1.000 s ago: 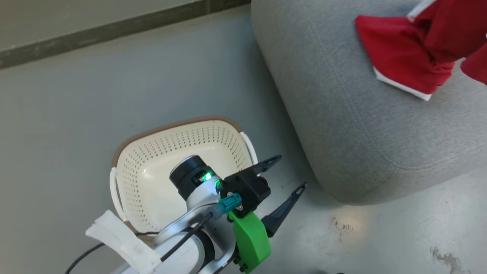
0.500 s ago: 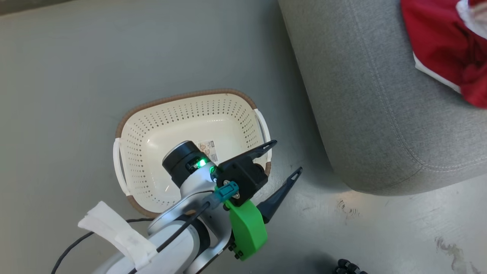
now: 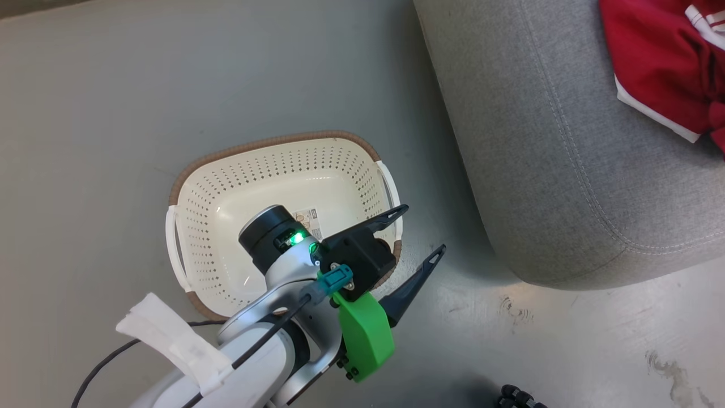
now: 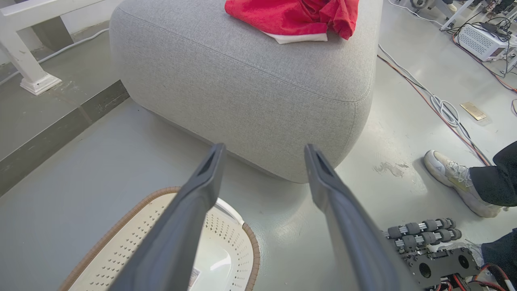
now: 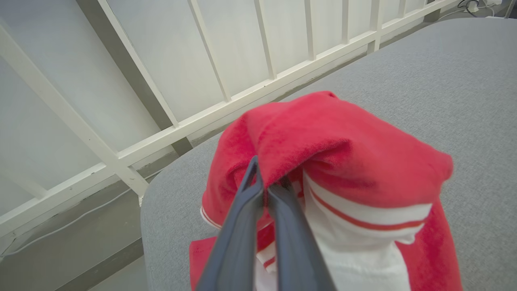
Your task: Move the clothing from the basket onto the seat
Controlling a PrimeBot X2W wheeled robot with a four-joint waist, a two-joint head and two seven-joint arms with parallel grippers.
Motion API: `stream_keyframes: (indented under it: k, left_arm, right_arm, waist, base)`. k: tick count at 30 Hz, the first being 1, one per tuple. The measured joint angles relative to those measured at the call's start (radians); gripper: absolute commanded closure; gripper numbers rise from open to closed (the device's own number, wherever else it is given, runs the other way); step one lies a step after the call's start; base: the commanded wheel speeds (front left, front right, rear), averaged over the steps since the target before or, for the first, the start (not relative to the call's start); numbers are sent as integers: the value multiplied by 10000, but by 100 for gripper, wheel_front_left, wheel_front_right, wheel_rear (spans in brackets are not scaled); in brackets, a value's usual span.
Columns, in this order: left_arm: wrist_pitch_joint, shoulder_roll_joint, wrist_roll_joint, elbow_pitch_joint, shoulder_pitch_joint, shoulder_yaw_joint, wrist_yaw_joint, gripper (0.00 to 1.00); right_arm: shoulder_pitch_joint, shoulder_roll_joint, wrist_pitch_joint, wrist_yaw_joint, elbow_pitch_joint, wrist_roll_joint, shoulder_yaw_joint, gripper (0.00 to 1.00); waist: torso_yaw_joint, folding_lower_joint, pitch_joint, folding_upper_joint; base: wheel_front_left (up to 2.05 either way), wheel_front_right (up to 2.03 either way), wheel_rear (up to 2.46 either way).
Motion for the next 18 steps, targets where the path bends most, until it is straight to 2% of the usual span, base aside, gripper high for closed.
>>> stream_keyframes:
  k: [1,2,10,18]
  left_arm:
    - [-23,2,0,21,0,0,-2,0]
    - [-40,2,-6,56,-1,2,-38,0]
    - [-441,-35,-109,313,0,13,-86,0]
    - [-959,-119,-194,671,57,194,-75,0]
  right_arm:
    - [-12,0,-2,2,8,-2,8,58]
    - [-21,-13,-4,13,13,-25,58,0]
    - [-43,-46,-150,196,21,-545,681,0]
    - [261,188,-458,360,-115,-811,1177,0]
  waist:
    - [-5,0,-31,0]
    - [-11,0,-67,0]
    - [-1,0,-498,0]
    - [122,-1,-1152,0]
  base:
    - [0,0,0]
    - [0,0,0]
    - [0,0,0]
    - [0,0,0]
